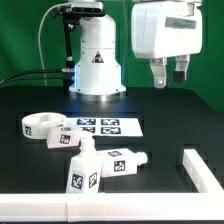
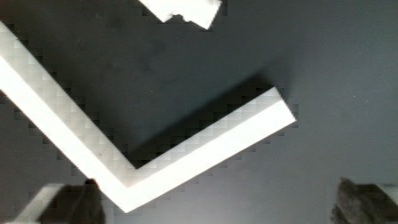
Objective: Assemble stool
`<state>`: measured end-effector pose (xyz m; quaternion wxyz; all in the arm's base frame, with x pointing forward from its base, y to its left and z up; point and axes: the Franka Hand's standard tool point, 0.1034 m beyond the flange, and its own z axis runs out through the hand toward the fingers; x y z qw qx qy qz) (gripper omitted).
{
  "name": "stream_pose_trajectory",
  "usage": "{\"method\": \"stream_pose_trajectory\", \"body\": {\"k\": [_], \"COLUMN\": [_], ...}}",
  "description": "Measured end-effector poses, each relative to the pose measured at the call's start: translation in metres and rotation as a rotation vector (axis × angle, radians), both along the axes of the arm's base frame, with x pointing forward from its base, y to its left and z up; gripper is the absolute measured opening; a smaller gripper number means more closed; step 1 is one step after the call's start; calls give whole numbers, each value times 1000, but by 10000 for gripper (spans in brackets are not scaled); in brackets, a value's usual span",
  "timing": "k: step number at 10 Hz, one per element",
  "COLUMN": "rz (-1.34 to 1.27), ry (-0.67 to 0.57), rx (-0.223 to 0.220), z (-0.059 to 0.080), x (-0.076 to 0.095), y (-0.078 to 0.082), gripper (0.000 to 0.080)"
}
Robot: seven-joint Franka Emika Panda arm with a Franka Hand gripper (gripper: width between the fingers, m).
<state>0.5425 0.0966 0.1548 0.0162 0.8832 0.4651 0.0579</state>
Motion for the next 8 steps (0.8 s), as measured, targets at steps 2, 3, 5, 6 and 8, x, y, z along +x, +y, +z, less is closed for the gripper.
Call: {"method": "stream_pose_trajectory", "body": {"k": [2, 3, 5, 6, 8], "rz": [3, 148, 138, 154, 163], "ry": [9, 14, 20, 19, 23], "rx": [-8, -27, -23, -24, -26], "z": [-6, -14, -21, -20, -24], "x": [2, 5, 9, 9, 8], "y": [-22, -39, -52, -48, -49], "gripper": [649, 649, 649, 649, 649]}}
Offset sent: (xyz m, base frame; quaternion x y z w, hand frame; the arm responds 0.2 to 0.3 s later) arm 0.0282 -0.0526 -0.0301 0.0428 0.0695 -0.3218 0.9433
